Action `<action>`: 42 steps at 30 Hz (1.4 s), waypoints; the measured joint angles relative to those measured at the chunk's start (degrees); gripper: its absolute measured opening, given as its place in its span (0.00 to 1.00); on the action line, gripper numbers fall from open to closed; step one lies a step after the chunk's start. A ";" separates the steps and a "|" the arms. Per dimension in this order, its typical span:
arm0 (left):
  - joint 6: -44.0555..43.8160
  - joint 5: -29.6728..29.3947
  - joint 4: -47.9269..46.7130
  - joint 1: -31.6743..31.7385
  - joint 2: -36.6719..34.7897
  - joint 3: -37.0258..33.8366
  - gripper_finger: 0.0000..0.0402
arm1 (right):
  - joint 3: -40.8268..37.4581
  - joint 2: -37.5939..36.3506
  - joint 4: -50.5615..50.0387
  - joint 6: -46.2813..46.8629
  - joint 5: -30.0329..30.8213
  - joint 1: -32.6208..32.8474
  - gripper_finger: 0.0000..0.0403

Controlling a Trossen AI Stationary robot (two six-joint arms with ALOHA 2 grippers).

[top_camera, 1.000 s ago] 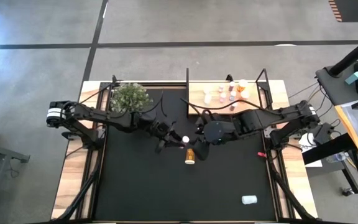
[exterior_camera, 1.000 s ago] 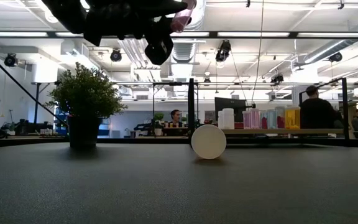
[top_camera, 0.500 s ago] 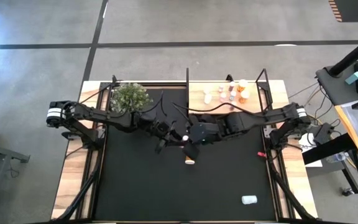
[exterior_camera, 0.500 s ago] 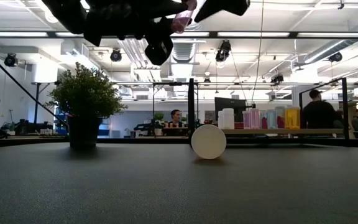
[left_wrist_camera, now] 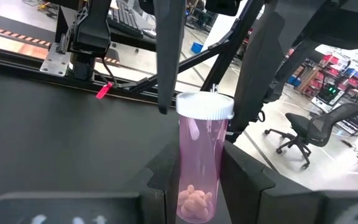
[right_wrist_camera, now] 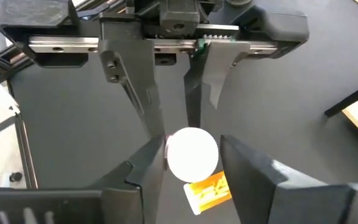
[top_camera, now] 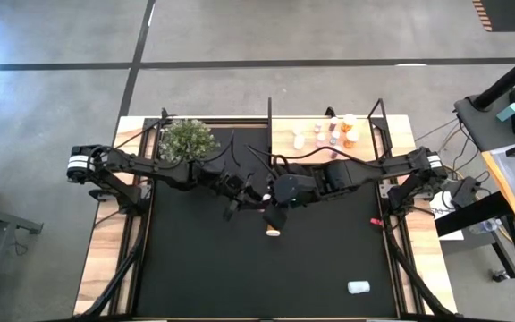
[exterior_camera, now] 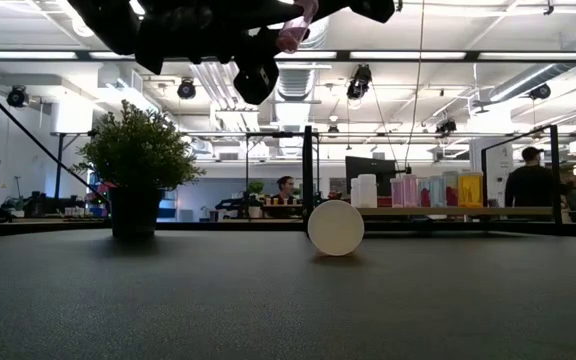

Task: Pick and place medicine bottles onto shelf by color
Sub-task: Put the pink pill bottle on the shelf aligned with the other pink pill bottles

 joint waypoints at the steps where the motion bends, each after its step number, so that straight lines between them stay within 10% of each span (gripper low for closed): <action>1: 0.00 -0.07 0.02 0.00 0.00 0.00 0.19 | 0.01 -0.03 0.01 0.13 0.00 0.00 0.35; 18: 0.02 -0.33 0.42 -0.04 0.00 0.34 0.19 | -0.01 -0.05 -0.43 1.95 -0.67 -0.02 0.43; 30: -0.02 -0.74 1.31 -0.02 -0.04 0.17 0.19 | -0.01 -0.05 -0.28 1.77 -0.83 -0.02 0.23; 42: -0.28 -0.71 1.34 -0.11 -0.04 0.11 0.33 | -0.01 -0.14 -0.52 1.91 -0.87 -0.02 0.25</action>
